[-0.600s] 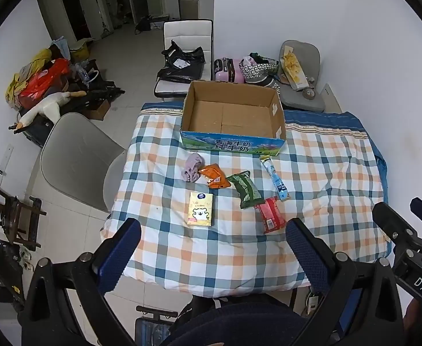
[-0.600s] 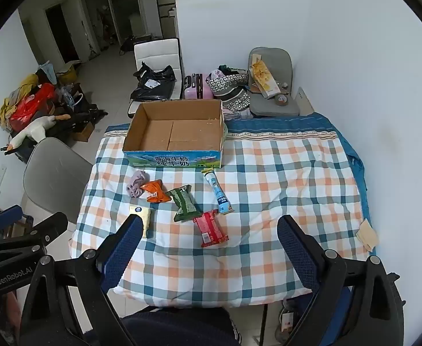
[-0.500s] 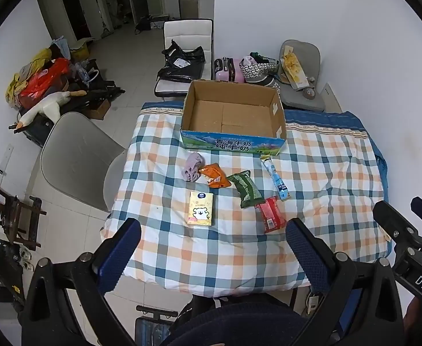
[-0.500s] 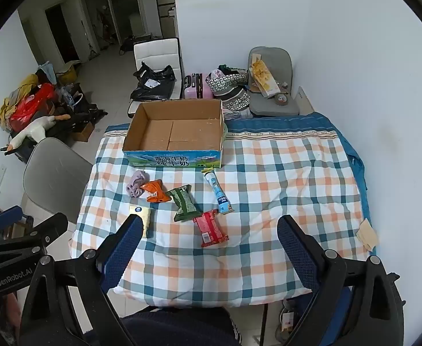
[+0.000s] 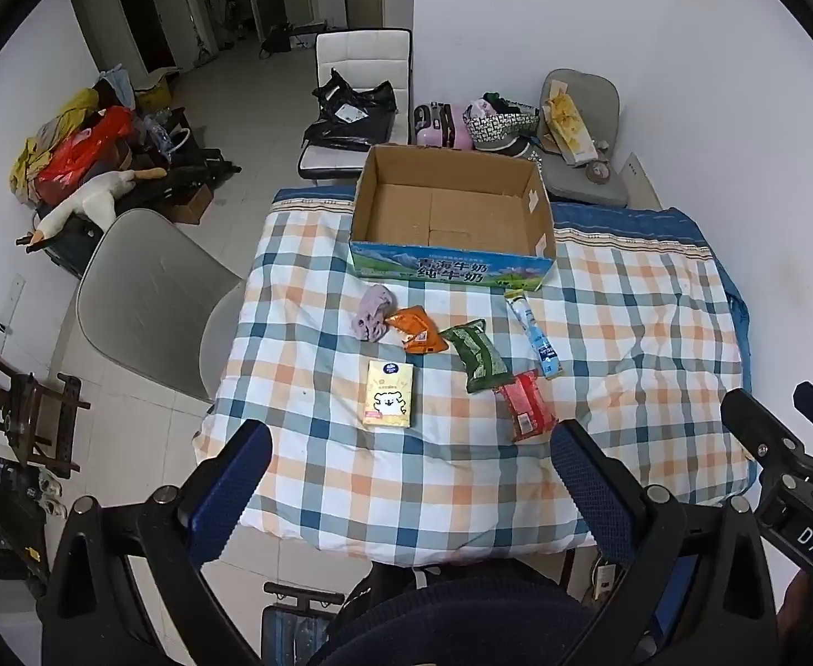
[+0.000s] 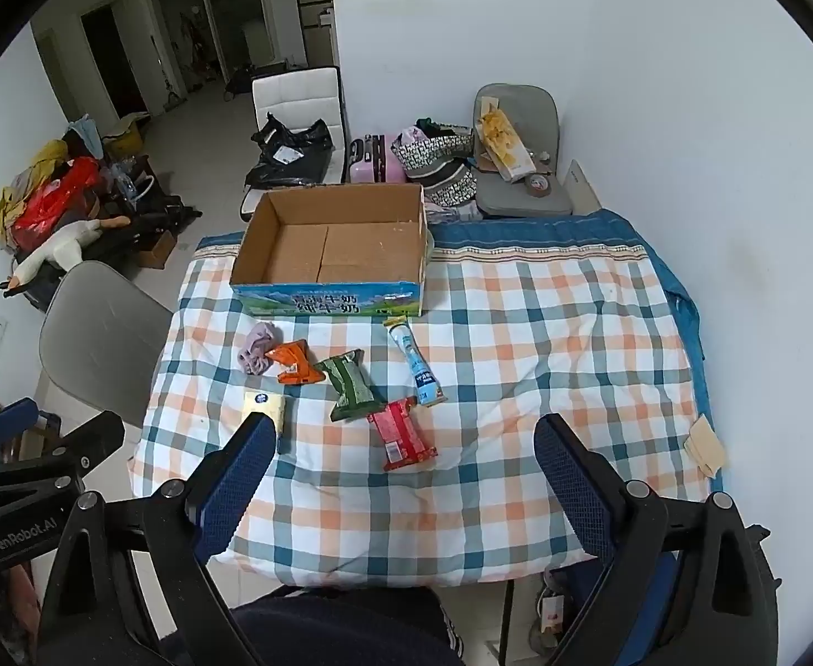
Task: Organize soft objects
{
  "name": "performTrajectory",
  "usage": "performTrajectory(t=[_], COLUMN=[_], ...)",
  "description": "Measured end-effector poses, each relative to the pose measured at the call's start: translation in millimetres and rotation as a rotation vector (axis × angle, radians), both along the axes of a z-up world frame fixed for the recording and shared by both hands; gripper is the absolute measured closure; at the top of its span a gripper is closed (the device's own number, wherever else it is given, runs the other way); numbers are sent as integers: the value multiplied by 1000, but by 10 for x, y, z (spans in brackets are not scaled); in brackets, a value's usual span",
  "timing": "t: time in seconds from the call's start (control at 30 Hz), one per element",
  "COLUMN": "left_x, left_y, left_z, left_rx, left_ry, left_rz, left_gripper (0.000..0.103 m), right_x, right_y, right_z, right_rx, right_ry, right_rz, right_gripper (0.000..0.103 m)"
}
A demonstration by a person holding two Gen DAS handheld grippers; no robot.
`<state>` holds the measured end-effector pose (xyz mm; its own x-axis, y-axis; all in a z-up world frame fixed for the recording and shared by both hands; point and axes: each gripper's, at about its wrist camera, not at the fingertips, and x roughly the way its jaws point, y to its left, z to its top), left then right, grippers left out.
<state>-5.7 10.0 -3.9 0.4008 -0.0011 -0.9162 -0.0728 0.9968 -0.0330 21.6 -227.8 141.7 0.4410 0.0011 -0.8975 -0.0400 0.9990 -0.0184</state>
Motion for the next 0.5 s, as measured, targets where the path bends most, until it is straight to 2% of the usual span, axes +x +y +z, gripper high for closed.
performTrajectory(t=[0.5], left_x=[-8], left_y=[-102], left_z=[-99], left_rx=[8], left_ry=[17], left_rz=[-5], left_gripper=[0], right_x=[-18], right_y=[-120], right_z=[-151], right_rx=[-34], right_ry=[30], right_rz=[-57], right_gripper=[7])
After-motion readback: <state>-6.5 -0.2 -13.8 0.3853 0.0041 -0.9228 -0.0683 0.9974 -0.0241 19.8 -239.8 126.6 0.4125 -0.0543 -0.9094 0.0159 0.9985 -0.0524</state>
